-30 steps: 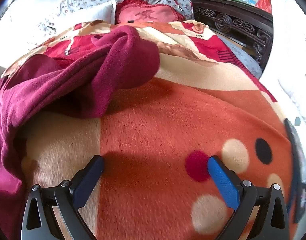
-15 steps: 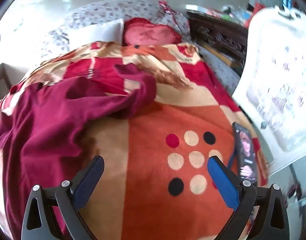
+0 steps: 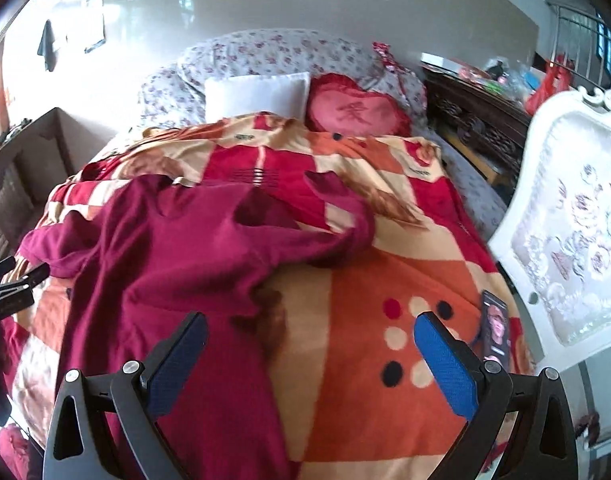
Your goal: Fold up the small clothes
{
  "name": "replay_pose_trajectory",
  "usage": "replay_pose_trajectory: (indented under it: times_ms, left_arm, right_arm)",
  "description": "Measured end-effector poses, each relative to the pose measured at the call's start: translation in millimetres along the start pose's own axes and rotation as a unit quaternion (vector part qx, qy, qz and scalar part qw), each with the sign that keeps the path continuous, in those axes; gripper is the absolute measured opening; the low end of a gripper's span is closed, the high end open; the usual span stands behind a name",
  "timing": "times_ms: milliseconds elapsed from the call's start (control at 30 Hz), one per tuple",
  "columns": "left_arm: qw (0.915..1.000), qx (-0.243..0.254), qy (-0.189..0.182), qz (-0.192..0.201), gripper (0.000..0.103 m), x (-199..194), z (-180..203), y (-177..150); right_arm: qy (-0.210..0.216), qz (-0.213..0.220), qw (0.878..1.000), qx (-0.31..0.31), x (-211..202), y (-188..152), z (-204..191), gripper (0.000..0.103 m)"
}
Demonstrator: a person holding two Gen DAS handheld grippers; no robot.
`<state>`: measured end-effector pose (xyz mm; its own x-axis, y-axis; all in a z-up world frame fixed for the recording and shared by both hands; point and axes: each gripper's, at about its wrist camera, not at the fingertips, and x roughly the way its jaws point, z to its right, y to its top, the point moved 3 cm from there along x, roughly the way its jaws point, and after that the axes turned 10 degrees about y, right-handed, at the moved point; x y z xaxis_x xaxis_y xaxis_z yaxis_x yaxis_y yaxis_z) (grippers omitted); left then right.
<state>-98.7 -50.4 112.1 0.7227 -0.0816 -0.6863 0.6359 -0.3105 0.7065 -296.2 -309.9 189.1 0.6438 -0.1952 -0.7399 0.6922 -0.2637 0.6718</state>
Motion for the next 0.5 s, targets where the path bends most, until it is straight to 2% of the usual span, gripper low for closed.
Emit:
replay_pose_trajectory:
  times_ms: [200, 500]
  left_arm:
    - [1.0, 0.006, -0.001, 0.004, 0.102, -5, 5, 4]
    - [0.9997, -0.008, -0.018, -0.015, 0.102, 3, 10, 5]
  right_arm:
    - [0.018, -0.003, 1.0, -0.006, 26, 8, -30, 0.102]
    - [0.041, -0.005, 0.999, 0.008, 59, 22, -56, 0.102]
